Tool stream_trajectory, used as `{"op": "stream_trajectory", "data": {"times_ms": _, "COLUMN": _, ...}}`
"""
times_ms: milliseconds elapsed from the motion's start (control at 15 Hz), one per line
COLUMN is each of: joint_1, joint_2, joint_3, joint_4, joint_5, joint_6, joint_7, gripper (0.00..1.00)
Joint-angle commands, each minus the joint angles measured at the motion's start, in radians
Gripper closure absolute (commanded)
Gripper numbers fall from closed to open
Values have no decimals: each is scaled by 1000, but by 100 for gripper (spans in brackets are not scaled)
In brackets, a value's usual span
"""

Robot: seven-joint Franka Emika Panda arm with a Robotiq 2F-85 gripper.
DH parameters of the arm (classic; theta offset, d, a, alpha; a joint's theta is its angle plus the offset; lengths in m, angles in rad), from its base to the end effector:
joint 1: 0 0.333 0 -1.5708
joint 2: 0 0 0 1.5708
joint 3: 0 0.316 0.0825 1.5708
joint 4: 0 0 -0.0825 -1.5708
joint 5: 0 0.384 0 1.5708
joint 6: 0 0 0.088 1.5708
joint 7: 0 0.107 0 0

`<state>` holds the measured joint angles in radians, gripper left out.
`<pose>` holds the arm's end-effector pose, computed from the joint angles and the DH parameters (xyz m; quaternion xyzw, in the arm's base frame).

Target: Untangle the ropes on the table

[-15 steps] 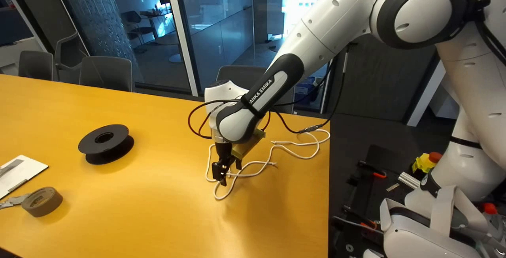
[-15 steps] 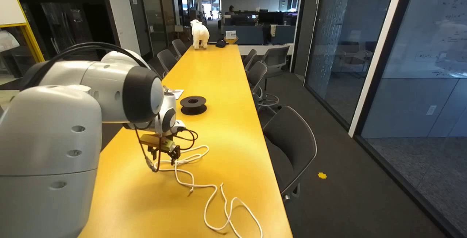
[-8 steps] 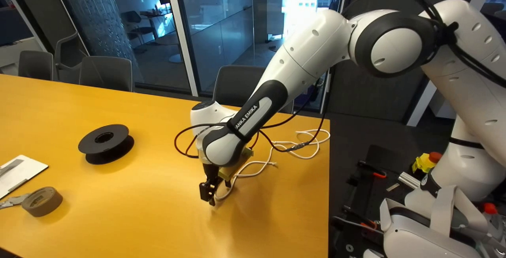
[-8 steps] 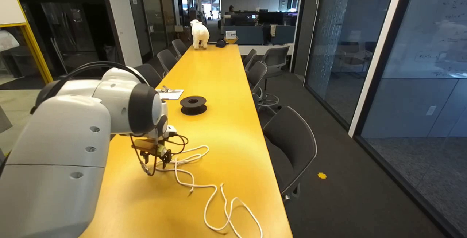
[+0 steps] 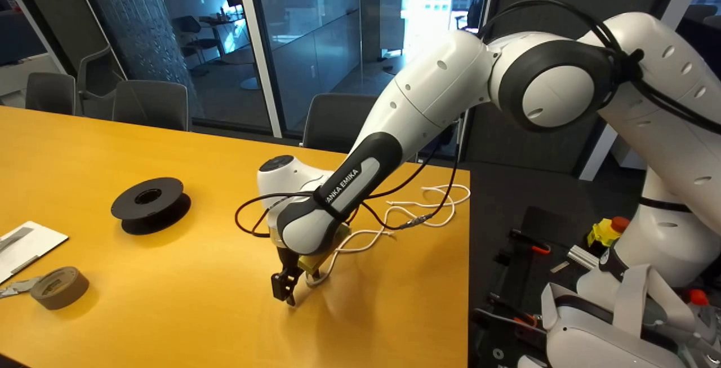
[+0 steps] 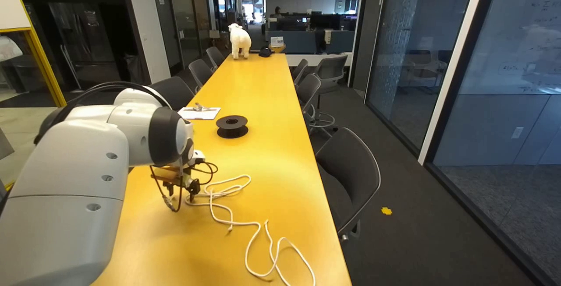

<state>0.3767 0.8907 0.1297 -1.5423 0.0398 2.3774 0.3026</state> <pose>0.6117 0.3262 0.1220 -0.9955 -0.0643 0.0482 0.0493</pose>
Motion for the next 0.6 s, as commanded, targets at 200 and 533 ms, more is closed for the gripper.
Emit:
{"op": "stream_trajectory", "data": {"times_ms": 200, "joint_1": 88, "joint_2": 31, "joint_3": -78, "joint_4": 53, "joint_5": -96, "joint_6": 5, "joint_7": 74, "gripper": 0}}
{"op": "stream_trajectory", "data": {"times_ms": 533, "joint_1": 106, "joint_2": 32, "joint_3": -97, "joint_4": 56, "joint_5": -128, "joint_6": 7, "joint_7": 95, "gripper": 22}}
